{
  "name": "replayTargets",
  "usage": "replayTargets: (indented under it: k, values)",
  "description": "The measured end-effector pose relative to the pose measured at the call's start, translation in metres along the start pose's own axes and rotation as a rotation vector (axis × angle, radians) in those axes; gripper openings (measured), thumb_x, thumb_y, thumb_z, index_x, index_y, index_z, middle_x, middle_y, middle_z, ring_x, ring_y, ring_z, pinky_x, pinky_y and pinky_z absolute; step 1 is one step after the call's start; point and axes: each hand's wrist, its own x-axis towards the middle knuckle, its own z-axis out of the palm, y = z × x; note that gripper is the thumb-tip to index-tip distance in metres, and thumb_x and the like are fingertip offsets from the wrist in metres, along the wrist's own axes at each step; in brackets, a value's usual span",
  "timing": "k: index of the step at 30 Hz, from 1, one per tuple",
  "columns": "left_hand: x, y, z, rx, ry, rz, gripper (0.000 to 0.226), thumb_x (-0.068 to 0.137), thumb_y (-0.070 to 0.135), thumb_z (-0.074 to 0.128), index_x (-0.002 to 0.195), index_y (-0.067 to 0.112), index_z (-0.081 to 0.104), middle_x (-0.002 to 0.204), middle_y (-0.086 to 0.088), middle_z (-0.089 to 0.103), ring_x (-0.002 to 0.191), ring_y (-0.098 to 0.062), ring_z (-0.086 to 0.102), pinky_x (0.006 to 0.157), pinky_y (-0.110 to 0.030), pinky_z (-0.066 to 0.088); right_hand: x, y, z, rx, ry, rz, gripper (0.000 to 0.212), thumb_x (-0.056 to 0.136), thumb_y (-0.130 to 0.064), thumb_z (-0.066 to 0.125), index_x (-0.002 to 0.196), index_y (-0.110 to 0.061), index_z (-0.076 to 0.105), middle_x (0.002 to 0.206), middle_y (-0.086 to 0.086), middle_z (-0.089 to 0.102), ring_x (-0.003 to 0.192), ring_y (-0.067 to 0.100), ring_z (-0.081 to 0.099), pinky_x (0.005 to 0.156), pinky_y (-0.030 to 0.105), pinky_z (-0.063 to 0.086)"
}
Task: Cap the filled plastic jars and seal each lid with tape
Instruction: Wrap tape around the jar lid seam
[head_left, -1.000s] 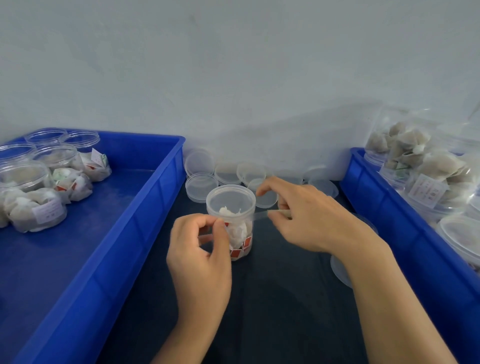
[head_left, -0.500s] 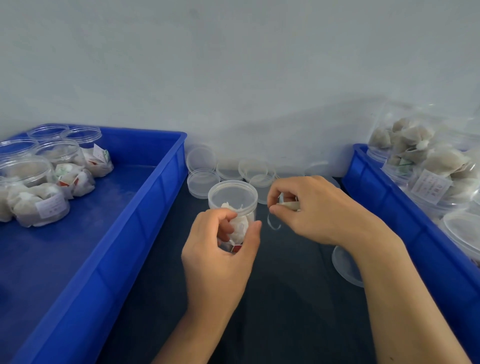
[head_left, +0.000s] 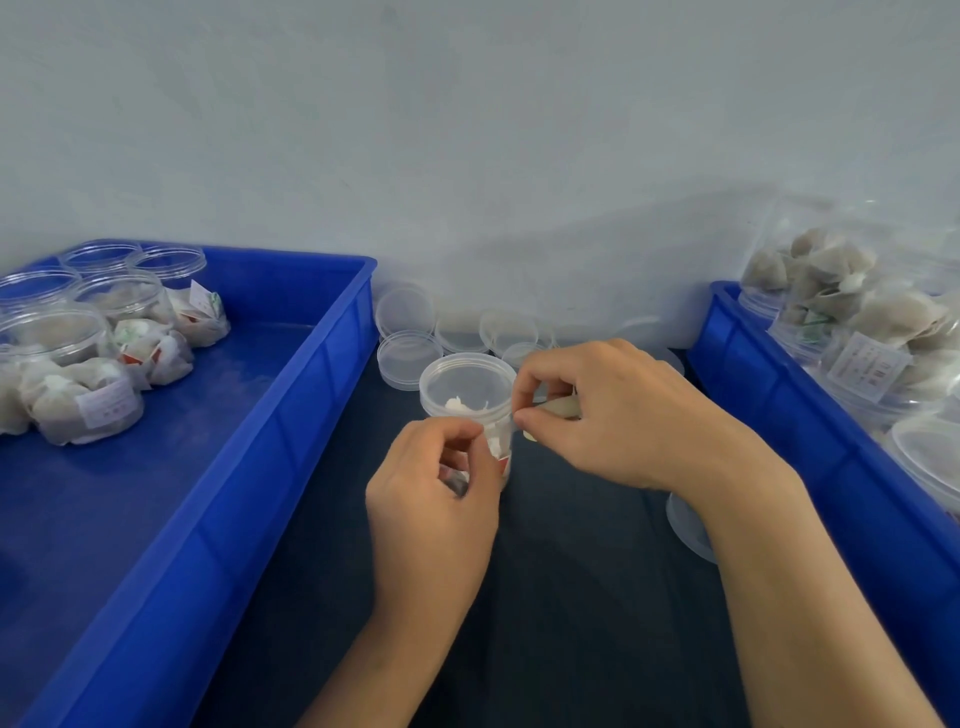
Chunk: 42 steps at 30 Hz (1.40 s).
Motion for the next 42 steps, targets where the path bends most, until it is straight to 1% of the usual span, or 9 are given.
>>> replayTargets:
  k: [6, 11, 14, 17, 21, 32, 35, 39, 42]
  values:
    - [0.001, 0.002, -0.002, -0.030, 0.007, -0.044, 0.023, 0.098, 0.011, 0.075, 0.116, 0.024, 0.069, 0.094, 0.019, 0.072, 0.087, -0.009, 0.069, 0.070, -0.014, 0.052, 0.000, 0.000, 0.002, -0.028, -0.005, 0.034, 0.008, 0.093, -0.048, 0.065, 0.096, -0.042, 0.059, 0.078, -0.018, 0.059, 0.078, 0.009, 0.057, 0.065, 0.032, 0.039]
    - [0.003, 0.002, -0.005, 0.011, 0.012, -0.011, 0.022, 0.098, 0.013, 0.075, 0.116, 0.023, 0.066, 0.095, 0.019, 0.071, 0.086, -0.005, 0.068, 0.071, -0.015, 0.052, 0.002, -0.002, 0.007, -0.066, -0.003, 0.029, 0.031, 0.097, -0.048, 0.061, 0.125, -0.047, 0.047, 0.085, -0.015, 0.058, 0.084, 0.013, 0.058, 0.073, 0.038, 0.047]
    - [0.004, 0.000, -0.006, 0.072, 0.009, 0.052, 0.022, 0.098, 0.012, 0.076, 0.117, 0.019, 0.068, 0.096, 0.012, 0.072, 0.083, -0.010, 0.068, 0.070, -0.020, 0.053, 0.003, -0.001, 0.011, -0.084, -0.006, 0.034, 0.038, 0.099, -0.046, 0.059, 0.134, -0.052, 0.046, 0.081, -0.020, 0.052, 0.086, 0.011, 0.054, 0.074, 0.036, 0.042]
    - [0.005, -0.003, -0.008, 0.148, -0.005, 0.128, 0.023, 0.098, 0.010, 0.074, 0.120, 0.012, 0.070, 0.100, 0.002, 0.073, 0.084, -0.012, 0.068, 0.074, -0.023, 0.054, 0.004, 0.001, 0.012, -0.101, -0.009, 0.037, 0.035, 0.100, -0.045, 0.058, 0.133, -0.054, 0.051, 0.079, -0.023, 0.052, 0.088, 0.010, 0.055, 0.074, 0.035, 0.041]
    - [0.007, -0.006, -0.009, 0.237, -0.001, 0.240, 0.023, 0.096, 0.002, 0.073, 0.119, 0.005, 0.072, 0.096, -0.001, 0.070, 0.084, -0.016, 0.065, 0.075, -0.026, 0.052, 0.005, 0.002, 0.013, -0.107, 0.000, 0.042, 0.034, 0.100, -0.048, 0.058, 0.133, -0.055, 0.053, 0.097, -0.021, 0.061, 0.100, 0.015, 0.063, 0.077, 0.037, 0.044]
    - [0.014, -0.014, -0.013, 0.380, -0.046, 0.310, 0.022, 0.098, 0.007, 0.074, 0.120, 0.006, 0.074, 0.095, -0.002, 0.069, 0.086, -0.018, 0.060, 0.073, -0.043, 0.058, 0.008, 0.001, 0.021, -0.117, 0.049, 0.036, 0.022, 0.100, -0.049, 0.060, 0.122, -0.046, 0.059, 0.088, -0.021, 0.056, 0.092, 0.014, 0.059, 0.074, 0.036, 0.038]
    - [0.017, -0.017, -0.013, 0.362, -0.059, 0.306, 0.021, 0.099, 0.009, 0.072, 0.120, 0.008, 0.074, 0.096, -0.001, 0.068, 0.088, -0.017, 0.059, 0.076, -0.040, 0.056, 0.008, 0.001, 0.023, -0.129, 0.061, 0.034, 0.022, 0.099, -0.050, 0.061, 0.121, -0.045, 0.059, 0.096, -0.020, 0.060, 0.094, 0.014, 0.060, 0.075, 0.036, 0.038]
    - [0.020, -0.024, -0.014, 0.288, -0.062, 0.257, 0.023, 0.099, 0.016, 0.072, 0.122, 0.019, 0.073, 0.105, 0.004, 0.061, 0.098, -0.015, 0.056, 0.084, -0.020, 0.046, 0.009, -0.001, 0.025, -0.145, 0.080, 0.025, 0.021, 0.099, -0.050, 0.061, 0.119, -0.045, 0.059, 0.102, -0.020, 0.064, 0.098, 0.015, 0.063, 0.074, 0.036, 0.038]
    - [0.029, -0.039, -0.013, 0.113, -0.147, 0.114, 0.041, 0.101, 0.028, 0.070, 0.140, 0.032, 0.060, 0.134, 0.009, 0.052, 0.128, -0.011, 0.053, 0.101, -0.021, 0.044, 0.009, -0.003, 0.027, -0.155, 0.090, 0.023, 0.020, 0.099, -0.050, 0.060, 0.118, -0.044, 0.058, 0.105, -0.019, 0.068, 0.098, 0.015, 0.065, 0.074, 0.036, 0.038]
